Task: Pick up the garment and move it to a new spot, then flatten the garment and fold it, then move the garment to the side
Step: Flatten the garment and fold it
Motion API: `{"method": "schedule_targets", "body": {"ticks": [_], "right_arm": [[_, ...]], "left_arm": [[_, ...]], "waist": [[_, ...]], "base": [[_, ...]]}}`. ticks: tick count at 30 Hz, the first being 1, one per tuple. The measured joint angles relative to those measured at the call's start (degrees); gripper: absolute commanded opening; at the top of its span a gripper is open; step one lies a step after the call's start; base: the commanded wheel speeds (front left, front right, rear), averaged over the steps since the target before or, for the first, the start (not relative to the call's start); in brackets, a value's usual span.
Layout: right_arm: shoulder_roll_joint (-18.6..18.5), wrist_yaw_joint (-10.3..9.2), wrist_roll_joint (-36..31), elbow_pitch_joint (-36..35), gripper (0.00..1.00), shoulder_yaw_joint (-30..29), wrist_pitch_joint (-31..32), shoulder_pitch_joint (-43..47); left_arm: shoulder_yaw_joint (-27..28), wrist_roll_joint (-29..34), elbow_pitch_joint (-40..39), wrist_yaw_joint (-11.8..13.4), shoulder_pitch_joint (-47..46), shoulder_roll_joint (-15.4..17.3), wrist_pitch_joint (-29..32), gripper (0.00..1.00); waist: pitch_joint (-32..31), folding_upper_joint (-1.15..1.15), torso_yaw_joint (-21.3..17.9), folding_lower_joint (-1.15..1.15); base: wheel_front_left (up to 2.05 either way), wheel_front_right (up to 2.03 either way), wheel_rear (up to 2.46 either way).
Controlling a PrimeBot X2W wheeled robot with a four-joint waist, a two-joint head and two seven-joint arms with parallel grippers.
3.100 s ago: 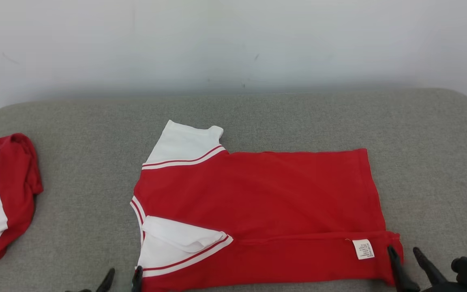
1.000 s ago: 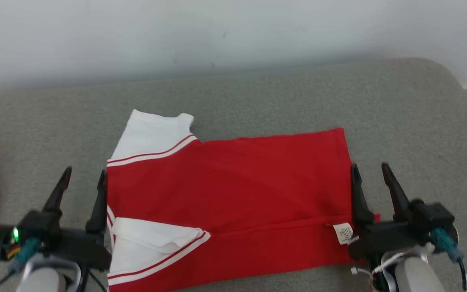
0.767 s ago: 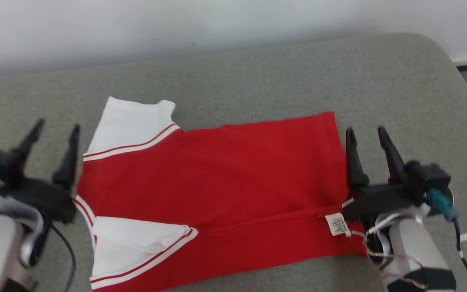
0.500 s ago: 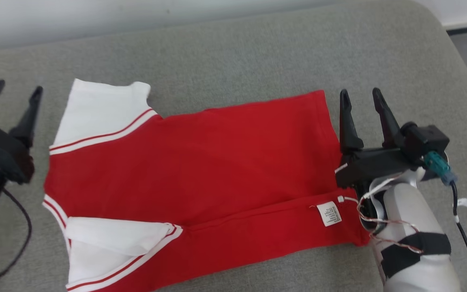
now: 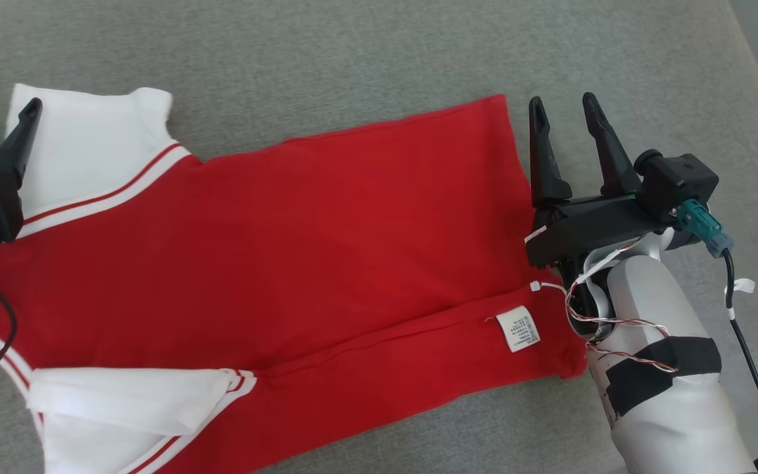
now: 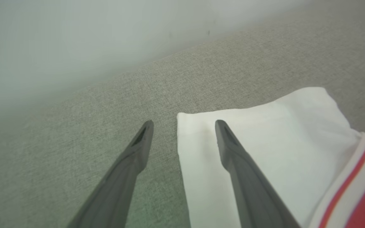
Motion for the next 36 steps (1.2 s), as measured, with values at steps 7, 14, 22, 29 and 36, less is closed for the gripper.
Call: {"method": "schedule_targets", "body": {"ticks": [7,14,22,29,36], "right_arm": [[0.0,0.00,0.4,0.8,1.00,0.5,0.0,-0.6],[-0.1,0.00,0.4,2.4,1.00,1.3,0.0,-1.1],[0.0,0.00,0.6,11.5,1.00,4.7,0.1,-4.9],[-0.5,0.00,0.5,18.8,1.00,6.2,5.2,-10.8],[-2.3,0.00,1.5,23.4,1.00,5.7,9.3,-14.1]], "left_arm": [[-4.3,-2.4,3.8,0.0,-2.5,0.3,3.5,1.00],[-5.7,-5.2,5.8,0.0,-5.4,0.2,5.0,0.38],[-8.4,-8.4,6.4,0.0,-6.5,-1.3,2.9,0.00],[-11.8,-10.2,3.8,0.0,-6.7,-1.5,-1.7,0.00],[-15.4,-10.8,2.4,0.0,-7.5,-1.6,-4.8,0.00]], "waist": [[0.9,0.00,-1.6,-0.01],[1.5,-0.02,-2.0,-0.01],[1.2,-0.01,-1.0,-0.01],[0.2,-0.02,0.9,-0.01],[-0.5,-0.01,2.9,-0.02]], "base": [[0.00,0.00,0.00],[0.00,0.00,0.00],[0.00,0.00,0.00],[0.00,0.00,0.00],[0.00,0.00,0.00]]}}
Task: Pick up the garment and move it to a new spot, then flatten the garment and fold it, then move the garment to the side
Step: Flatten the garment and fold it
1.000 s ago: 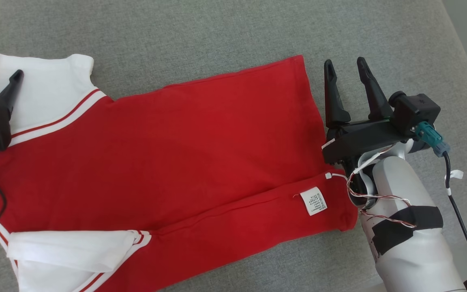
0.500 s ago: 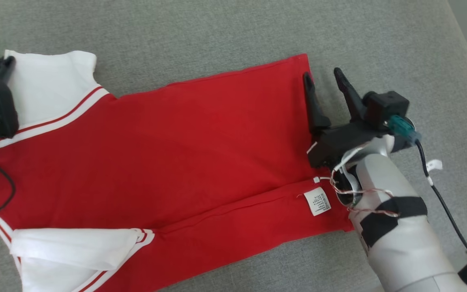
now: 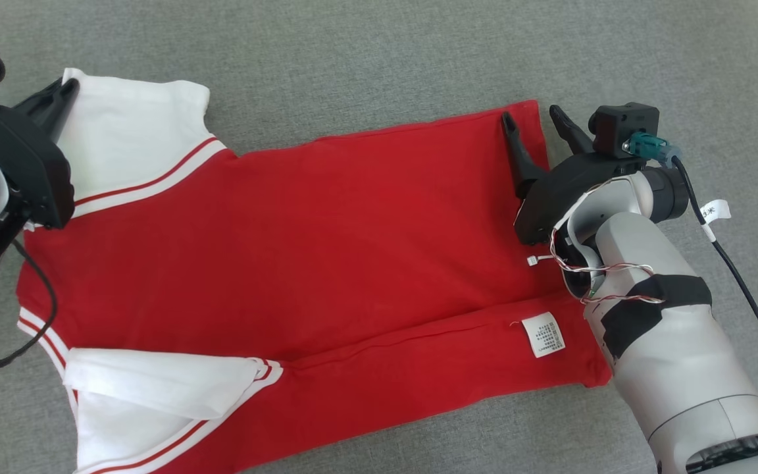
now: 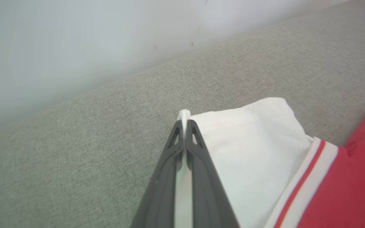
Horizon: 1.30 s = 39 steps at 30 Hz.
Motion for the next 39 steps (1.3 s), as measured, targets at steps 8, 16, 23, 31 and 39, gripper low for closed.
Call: {"method": "schedule_targets", "body": {"ticks": [8,16,23,31,39], "right_arm": [[-0.8,0.00,1.4,3.4,0.52,0.3,4.1,-2.3],[-1.5,0.00,2.0,4.3,0.00,0.8,3.4,-4.5],[-2.9,0.00,1.7,5.4,0.00,1.4,0.0,-4.2],[-4.5,0.00,3.1,4.0,0.00,4.5,-5.6,1.8],[-8.0,0.00,5.9,-1.8,0.00,5.6,-8.6,9.4]], "left_arm": [[-3.4,-1.2,-1.2,0.0,-2.3,-0.2,-2.3,0.00],[-5.9,-2.8,-1.3,0.0,-4.0,-0.5,-4.0,0.00],[-6.8,-4.3,-1.2,0.0,-3.9,-0.8,-8.5,0.00],[-6.6,-6.3,-6.2,0.5,3.3,0.2,-17.1,0.00],[-1.1,-5.8,-19.8,7.2,16.6,3.5,-20.8,0.00]], "waist": [[0.4,0.00,1.0,0.00],[1.4,0.00,2.1,0.00],[-0.2,0.00,2.7,0.00],[-3.8,0.00,3.7,0.00],[-7.2,-0.01,5.9,-0.01]], "base": [[0.00,0.00,0.00],[0.00,0.00,0.00],[0.00,0.00,0.00],[0.00,0.00,0.00],[0.00,0.00,0.00]]}}
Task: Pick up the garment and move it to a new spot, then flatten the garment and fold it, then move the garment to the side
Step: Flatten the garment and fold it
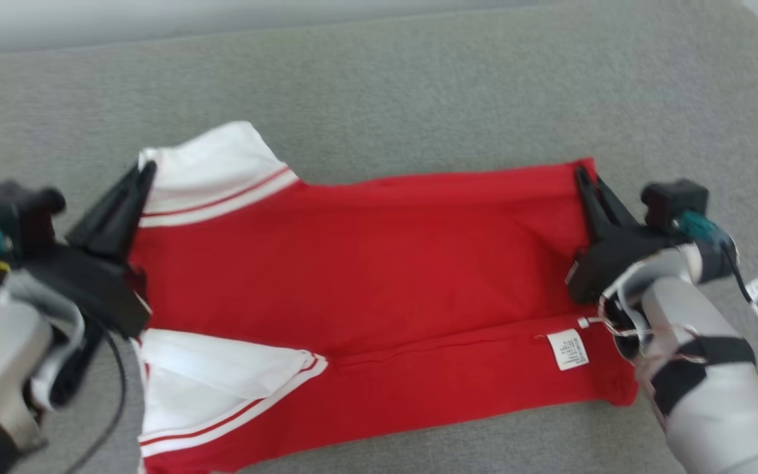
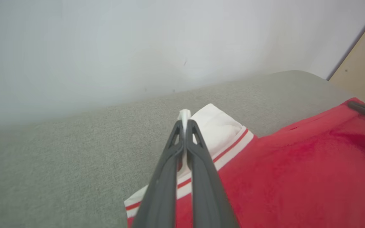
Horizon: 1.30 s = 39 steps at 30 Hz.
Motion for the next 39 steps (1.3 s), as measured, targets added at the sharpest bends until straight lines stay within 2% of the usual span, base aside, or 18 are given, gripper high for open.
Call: {"method": "schedule_targets", "body": {"ticks": [4,7,9,13,20,25,34,35,36,37,38,39], "right_arm": [[-1.8,0.00,2.7,-4.2,0.00,-1.4,-0.4,4.4],[-3.3,0.00,4.4,-7.3,0.00,-2.9,-0.5,8.1],[-3.9,0.00,5.4,-9.6,0.00,-4.4,-0.5,10.8],[-4.4,0.00,5.8,-13.8,0.00,-6.0,-0.6,14.9],[-4.3,0.00,6.6,-20.0,0.00,-8.5,-0.6,23.6],[-4.4,0.00,6.7,-21.2,0.00,-8.9,-0.2,27.5],[-4.2,0.00,6.4,-21.4,0.00,-9.6,0.7,29.2],[-4.1,0.00,6.4,-21.3,0.37,-9.8,0.8,29.5],[-4.1,0.00,6.4,-21.4,1.00,-9.9,0.8,29.8],[-4.0,0.00,6.4,-21.5,1.00,-9.9,0.8,30.0],[-4.0,0.00,6.5,-21.6,1.00,-10.0,0.8,30.2],[-3.9,0.00,6.5,-21.8,1.00,-9.9,0.8,30.4]], "left_arm": [[8.1,4.6,-10.7,4.5,9.1,-0.6,-0.1,0.00],[12.5,8.8,-16.0,6.7,17.1,-2.2,-0.1,0.00],[15.4,10.4,-18.3,7.1,21.3,-3.5,-0.2,0.00],[18.2,12.8,-20.0,6.9,27.1,-5.4,-0.2,0.00],[23.7,16.1,-20.1,5.3,36.6,-10.7,-0.2,0.00],[24.5,19.0,-18.3,3.8,41.2,-14.1,-0.2,0.00],[28.3,22.0,-11.0,0.5,44.4,-19.4,-0.2,0.00],[28.9,23.2,-10.4,0.4,44.4,-19.9,-0.2,0.15],[29.7,24.0,-10.0,0.4,44.4,-20.4,-0.2,0.41],[30.5,24.7,-9.7,0.3,44.4,-20.9,-0.2,0.89],[31.3,25.5,-9.5,0.3,44.6,-21.6,-0.2,1.00],[32.1,26.5,-9.3,0.2,44.8,-22.2,-0.2,1.00]], "waist": [[-1.0,0.00,1.6,0.00],[-1.6,0.00,2.8,0.00],[-2.0,0.00,3.5,0.00],[-2.9,0.00,4.3,0.00],[-4.8,0.00,5.4,-0.01],[-5.6,0.00,5.7,0.00],[-7.0,0.00,5.8,0.00],[-7.1,0.00,5.9,0.00],[-7.3,0.00,6.0,0.00],[-7.5,0.00,6.1,0.00],[-7.7,0.00,6.1,0.00],[-7.9,0.00,6.2,0.00]], "base": [[0.00,0.00,0.00],[0.00,0.00,0.00],[0.00,0.00,0.00],[0.00,0.00,0.00],[0.00,0.00,0.00],[0.00,0.00,0.00],[0.00,0.00,0.00],[0.00,0.00,0.00],[0.00,0.00,0.00],[0.00,0.00,0.00],[0.00,0.00,0.00],[0.00,0.00,0.00]]}}
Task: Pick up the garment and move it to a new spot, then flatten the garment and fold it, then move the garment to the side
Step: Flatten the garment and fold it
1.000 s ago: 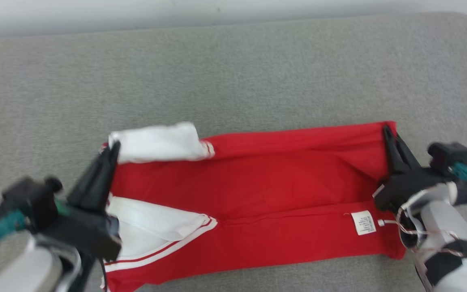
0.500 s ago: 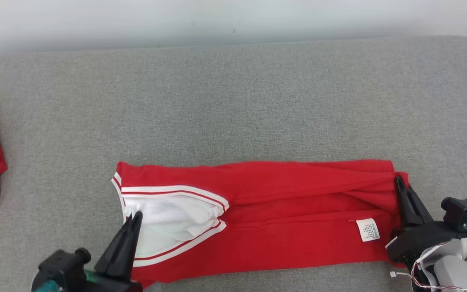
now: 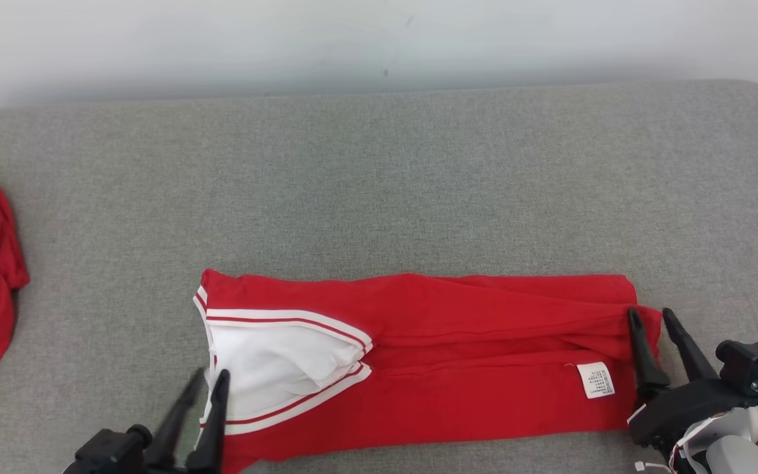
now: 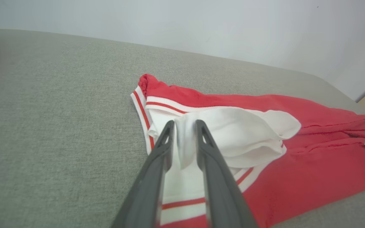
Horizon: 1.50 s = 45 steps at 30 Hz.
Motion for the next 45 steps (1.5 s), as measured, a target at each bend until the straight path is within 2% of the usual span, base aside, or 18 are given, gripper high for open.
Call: {"method": "schedule_targets", "body": {"ticks": [2,3,9,19,26,32,34,35,41,45], "right_arm": [[0.0,0.00,0.2,-0.7,1.00,-0.1,-0.1,0.6],[-0.2,0.00,0.6,-1.9,1.00,-0.2,-0.3,1.2],[-0.9,0.00,1.1,-2.4,1.00,-0.7,0.4,1.9],[1.0,0.00,-0.4,4.5,1.00,-1.2,5.6,0.4],[2.0,0.00,-0.6,9.9,1.00,-1.3,6.6,-1.1],[2.6,0.00,-0.7,13.5,1.00,-0.3,7.4,-3.1],[2.6,-0.01,-0.3,14.1,0.05,0.4,7.6,-3.5],[2.6,-0.01,0.0,14.2,0.00,0.7,7.5,-3.7],[2.6,0.00,2.0,15.0,0.00,1.8,5.9,-4.3],[0.9,0.02,2.7,15.9,0.00,0.8,4.5,-4.6]], "left_arm": [[1.6,1.6,0.3,-0.4,0.7,-1.1,0.0,1.00],[5.1,4.8,0.0,-0.6,1.4,-3.1,0.0,1.00],[12.4,12.0,-2.2,-1.4,3.6,-7.7,0.0,1.00],[21.8,23.1,-4.6,-4.0,6.8,-15.1,0.0,1.00],[24.3,25.3,-3.4,-5.7,7.9,-17.6,0.0,1.00],[25.4,26.4,-2.7,-6.4,8.4,-18.3,0.0,1.00],[25.5,26.7,-2.5,-6.4,8.4,-18.4,0.0,1.00],[25.5,26.9,-2.4,-6.5,8.4,-18.5,0.0,1.00],[25.2,28.3,-2.1,-6.9,8.4,-18.6,0.0,1.00],[24.7,28.6,-1.8,-6.9,8.5,-18.6,0.0,1.00]], "waist": [[-0.4,0.00,0.1,0.00],[-1.2,0.00,0.3,0.00],[-2.7,0.00,0.8,0.00],[-4.0,0.01,2.1,0.00],[-4.4,0.01,2.8,0.00],[-4.7,0.01,3.2,0.00],[-4.8,0.01,3.4,0.00],[-4.8,0.01,3.5,0.00],[-4.9,0.01,3.5,0.00],[-5.0,0.01,3.2,0.00]], "base": [[0.00,0.00,0.00],[0.00,0.00,0.00],[0.00,0.00,0.00],[0.00,0.00,0.00],[0.00,0.00,0.00],[0.00,0.00,0.00],[0.00,0.00,0.00],[0.00,0.00,0.00],[0.00,0.00,0.00],[0.00,0.00,0.00]]}}
